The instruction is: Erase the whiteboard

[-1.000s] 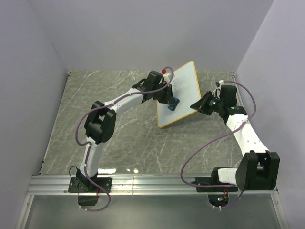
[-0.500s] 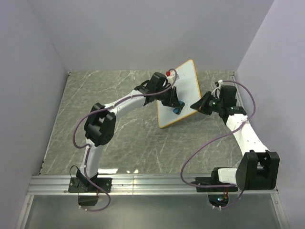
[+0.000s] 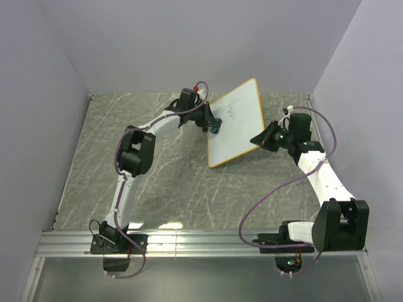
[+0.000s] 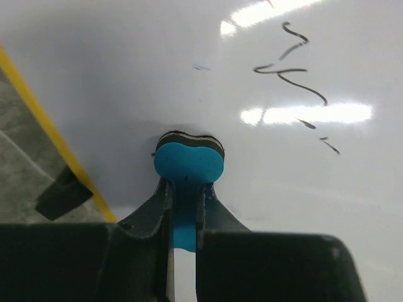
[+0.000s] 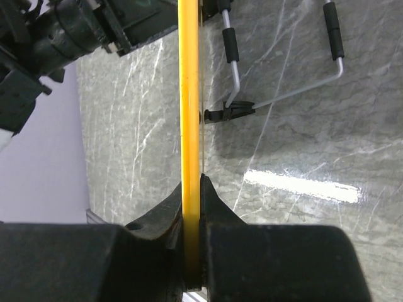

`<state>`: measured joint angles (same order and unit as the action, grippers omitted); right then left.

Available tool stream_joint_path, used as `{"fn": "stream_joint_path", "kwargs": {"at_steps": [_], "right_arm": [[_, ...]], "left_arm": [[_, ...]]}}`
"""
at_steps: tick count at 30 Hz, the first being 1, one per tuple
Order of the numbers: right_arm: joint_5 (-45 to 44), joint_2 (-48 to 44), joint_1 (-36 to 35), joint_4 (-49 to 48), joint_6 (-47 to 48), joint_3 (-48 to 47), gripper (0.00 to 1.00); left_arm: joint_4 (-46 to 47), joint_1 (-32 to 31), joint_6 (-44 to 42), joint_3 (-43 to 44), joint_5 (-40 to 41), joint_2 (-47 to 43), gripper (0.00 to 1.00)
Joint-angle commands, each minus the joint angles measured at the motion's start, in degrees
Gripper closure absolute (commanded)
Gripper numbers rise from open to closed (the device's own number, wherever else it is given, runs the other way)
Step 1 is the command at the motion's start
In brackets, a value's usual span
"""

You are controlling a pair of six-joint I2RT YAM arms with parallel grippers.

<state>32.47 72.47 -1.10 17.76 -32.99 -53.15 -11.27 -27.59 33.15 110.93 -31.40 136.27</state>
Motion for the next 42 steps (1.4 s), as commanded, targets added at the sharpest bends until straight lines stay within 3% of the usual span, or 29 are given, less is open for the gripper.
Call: {"fn": "stream_joint_path", "kwargs": {"at_steps": [1,7,15,23,30,34,42], "right_arm": [[6.0,-0.5,-2.6,5.4,0.8,-0.7,1.00],[6.6,-0.3,-2.8,4.3,0.5,0.1,1.00],[6.4,-1.1,-4.1,4.4,0.7,0.9,1.00],[7.7,-4.0,-5.1,5.2,0.8,3.2,1.00],[9.5,-8.3,-5.3,8.1,2.2,6.6,1.00],[9.5,-8.9,-5.4,11.6,4.7,5.6,1.00],[11.5,-9.5,-5.3,15.5,7.6,6.0,1.00]], "left_arm": [[-2.8,-2.5,0.4,0.1,3.4,6.6,1.00],[-4.6,-3.2,-2.0,1.8,1.3,6.1,1.00],[-9.2,-9.4,-7.8,6.1,-9.2,0.9,1.00],[-4.1,-13.4,-4.9,2.7,-15.2,-4.3,1.00],[-5.5,-13.4,-4.1,10.0,-9.7,0.0,1.00],[-6.8,-10.7,-2.7,17.3,-5.7,6.3,1.00],[-7.1,-5.5,-2.4,21.2,-0.7,14.1,1.00]]}}
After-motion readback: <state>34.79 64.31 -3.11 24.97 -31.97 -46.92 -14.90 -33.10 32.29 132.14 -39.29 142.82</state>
